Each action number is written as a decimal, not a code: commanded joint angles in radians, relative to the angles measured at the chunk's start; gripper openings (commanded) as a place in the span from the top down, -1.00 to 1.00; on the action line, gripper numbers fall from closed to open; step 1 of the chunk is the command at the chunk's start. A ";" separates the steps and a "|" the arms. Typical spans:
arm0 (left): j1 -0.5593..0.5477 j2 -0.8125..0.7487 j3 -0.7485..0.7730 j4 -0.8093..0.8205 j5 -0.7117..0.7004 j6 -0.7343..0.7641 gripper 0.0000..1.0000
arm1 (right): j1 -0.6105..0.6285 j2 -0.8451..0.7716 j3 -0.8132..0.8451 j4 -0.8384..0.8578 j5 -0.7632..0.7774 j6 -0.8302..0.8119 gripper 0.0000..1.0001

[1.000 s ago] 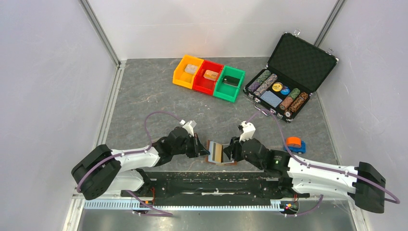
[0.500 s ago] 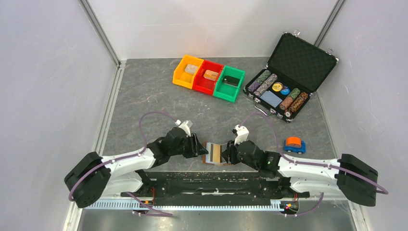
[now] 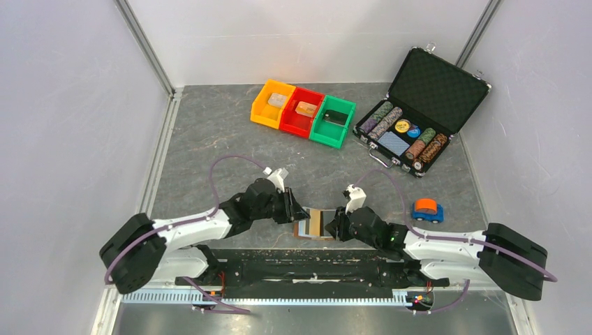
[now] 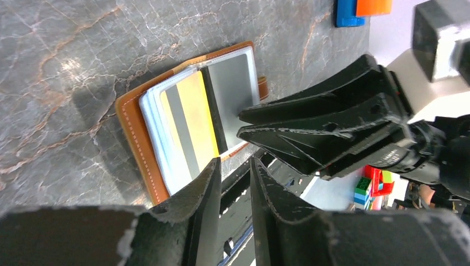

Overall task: Take the credit cards out of the card holder
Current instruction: Remove the credit card from the card holder.

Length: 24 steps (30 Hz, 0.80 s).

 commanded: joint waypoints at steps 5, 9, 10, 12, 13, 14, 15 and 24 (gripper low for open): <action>-0.009 0.177 0.008 0.186 0.074 0.040 0.43 | -0.023 -0.024 0.001 0.055 -0.030 0.006 0.48; -0.010 0.194 -0.013 0.182 0.046 0.045 0.51 | -0.059 0.005 -0.048 0.168 -0.124 0.041 0.49; -0.010 0.190 -0.020 0.177 0.037 0.046 0.53 | -0.061 0.011 -0.056 0.177 -0.129 0.045 0.49; -0.010 0.182 -0.032 0.168 0.023 0.053 0.55 | -0.065 0.021 -0.062 0.178 -0.130 0.048 0.49; -0.010 0.178 -0.036 0.154 0.013 0.059 0.56 | -0.069 0.022 -0.063 0.177 -0.132 0.050 0.49; -0.010 0.174 -0.038 0.142 0.001 0.066 0.58 | -0.070 0.022 -0.062 0.174 -0.132 0.050 0.49; -0.010 0.172 -0.041 0.129 -0.008 0.075 0.59 | -0.072 0.020 -0.060 0.171 -0.134 0.051 0.49; -0.008 0.190 -0.059 0.126 -0.023 0.090 0.68 | -0.074 0.054 -0.007 0.192 -0.163 0.049 0.47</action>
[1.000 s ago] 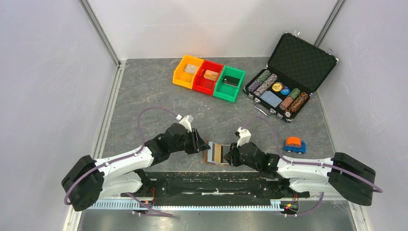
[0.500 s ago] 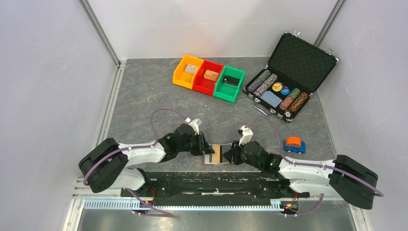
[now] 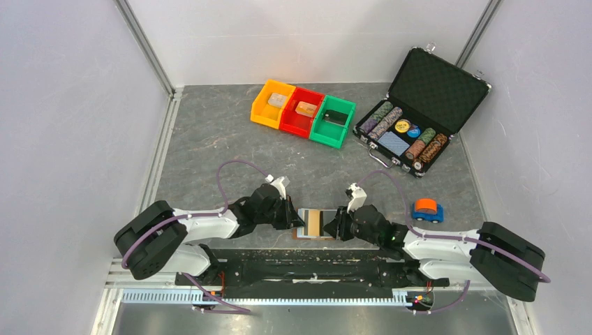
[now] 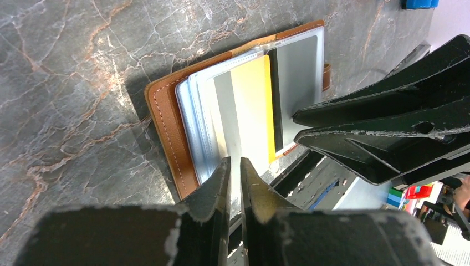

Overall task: Take the credit cards out of the card holder
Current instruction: Remove the credit card from the card holder.

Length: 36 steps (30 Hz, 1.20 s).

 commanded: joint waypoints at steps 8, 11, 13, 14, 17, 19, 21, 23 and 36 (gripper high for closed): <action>-0.005 -0.006 -0.027 0.026 -0.028 0.048 0.70 | -0.005 0.133 0.063 0.133 -0.052 0.030 0.39; -0.005 -0.009 -0.038 0.035 -0.026 0.044 0.71 | -0.006 0.159 0.069 0.144 -0.055 0.034 0.36; -0.005 -0.012 -0.041 0.039 -0.024 0.041 0.71 | -0.005 0.171 0.073 0.150 -0.056 0.037 0.35; -0.004 -0.013 -0.043 0.041 -0.023 0.039 0.71 | -0.007 0.176 0.075 0.152 -0.055 0.040 0.35; -0.005 -0.019 -0.046 0.043 -0.023 0.039 0.71 | -0.007 0.186 0.075 0.153 -0.048 0.045 0.33; -0.005 -0.018 -0.050 0.044 -0.024 0.038 0.71 | -0.007 0.193 0.077 0.156 -0.048 0.047 0.33; -0.005 -0.018 -0.054 0.047 -0.024 0.035 0.71 | -0.008 0.199 0.076 0.165 -0.047 0.048 0.33; -0.005 -0.017 -0.057 0.053 -0.023 0.032 0.72 | -0.010 0.208 0.069 0.185 -0.054 0.052 0.33; -0.005 -0.014 -0.057 0.056 -0.022 0.028 0.73 | -0.034 0.233 0.013 0.307 -0.078 0.083 0.44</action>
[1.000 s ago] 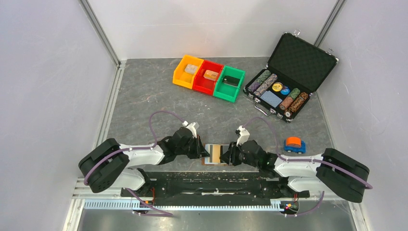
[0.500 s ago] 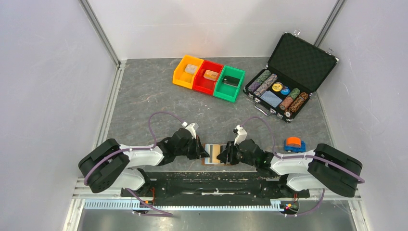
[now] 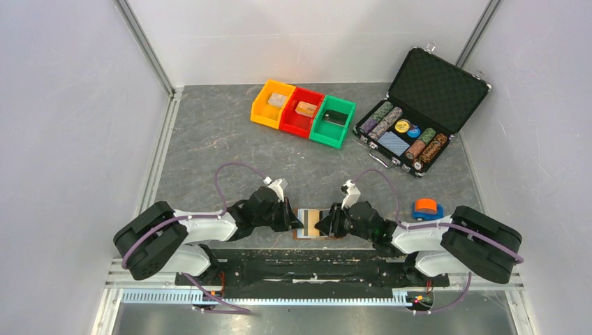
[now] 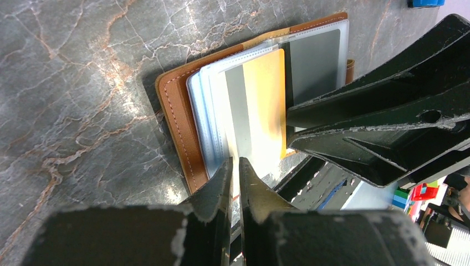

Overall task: Take the credit cards out of the card holder
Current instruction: Remove the credit card from the card holder.

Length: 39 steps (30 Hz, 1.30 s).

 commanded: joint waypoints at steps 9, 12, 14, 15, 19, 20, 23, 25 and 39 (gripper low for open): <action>-0.005 -0.013 -0.014 0.010 -0.009 0.018 0.74 | -0.013 0.042 -0.006 0.068 -0.038 0.031 0.43; -0.005 -0.013 -0.014 0.010 -0.011 0.018 0.74 | -0.013 0.046 -0.010 0.082 -0.040 0.031 0.45; -0.005 -0.012 -0.015 0.011 -0.010 0.017 0.75 | -0.015 0.049 -0.015 0.097 -0.041 0.035 0.48; -0.005 -0.011 -0.014 0.011 -0.009 0.017 0.75 | -0.015 0.050 -0.018 0.107 -0.043 0.038 0.50; -0.005 -0.012 -0.012 0.011 -0.005 0.017 0.76 | -0.021 0.063 -0.012 0.103 -0.054 0.049 0.51; -0.005 -0.011 -0.012 0.011 -0.003 0.017 0.76 | -0.023 0.069 -0.004 0.081 -0.054 0.055 0.49; -0.005 -0.014 -0.012 0.011 -0.003 0.018 0.76 | -0.024 0.080 0.017 0.030 -0.052 0.070 0.45; -0.005 -0.013 -0.012 0.011 -0.003 0.018 0.78 | -0.024 0.083 0.023 0.012 -0.052 0.083 0.44; -0.005 -0.009 -0.015 0.011 -0.003 0.018 0.80 | -0.023 0.074 0.052 -0.058 -0.037 0.106 0.37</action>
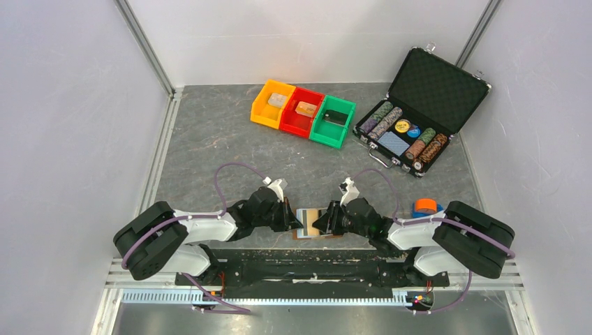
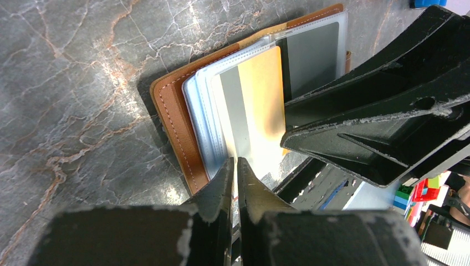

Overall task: Take the credit cards out of the card holder
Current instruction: Remove the credit card from the card holder.

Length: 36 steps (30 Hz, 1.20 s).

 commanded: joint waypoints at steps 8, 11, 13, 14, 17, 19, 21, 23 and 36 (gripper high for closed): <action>-0.005 0.005 -0.015 0.009 -0.014 0.020 0.80 | -0.008 -0.052 -0.062 0.070 0.022 -0.007 1.00; -0.005 0.012 -0.016 0.011 -0.016 0.020 0.80 | -0.023 -0.082 -0.077 0.075 0.016 -0.027 1.00; -0.005 0.014 -0.017 0.008 -0.022 0.019 0.80 | -0.033 -0.106 -0.092 0.075 0.014 -0.031 1.00; -0.005 0.014 -0.015 0.001 -0.026 0.020 0.80 | -0.039 -0.117 -0.101 0.073 0.012 -0.030 1.00; -0.005 0.014 -0.012 -0.010 -0.033 0.026 0.79 | -0.060 -0.147 -0.122 0.070 -0.007 -0.033 1.00; -0.005 0.012 -0.012 -0.013 -0.035 0.026 0.79 | -0.072 -0.169 -0.134 0.061 -0.014 -0.038 1.00; -0.005 0.011 -0.009 -0.016 -0.034 0.026 0.80 | -0.079 -0.199 -0.142 0.045 -0.017 -0.046 1.00; -0.005 0.006 -0.005 -0.022 -0.032 0.026 0.79 | -0.085 -0.239 -0.147 0.017 -0.016 -0.056 1.00; -0.005 -0.089 0.097 -0.139 -0.018 0.097 0.47 | -0.100 -0.441 -0.107 -0.186 -0.003 -0.114 1.00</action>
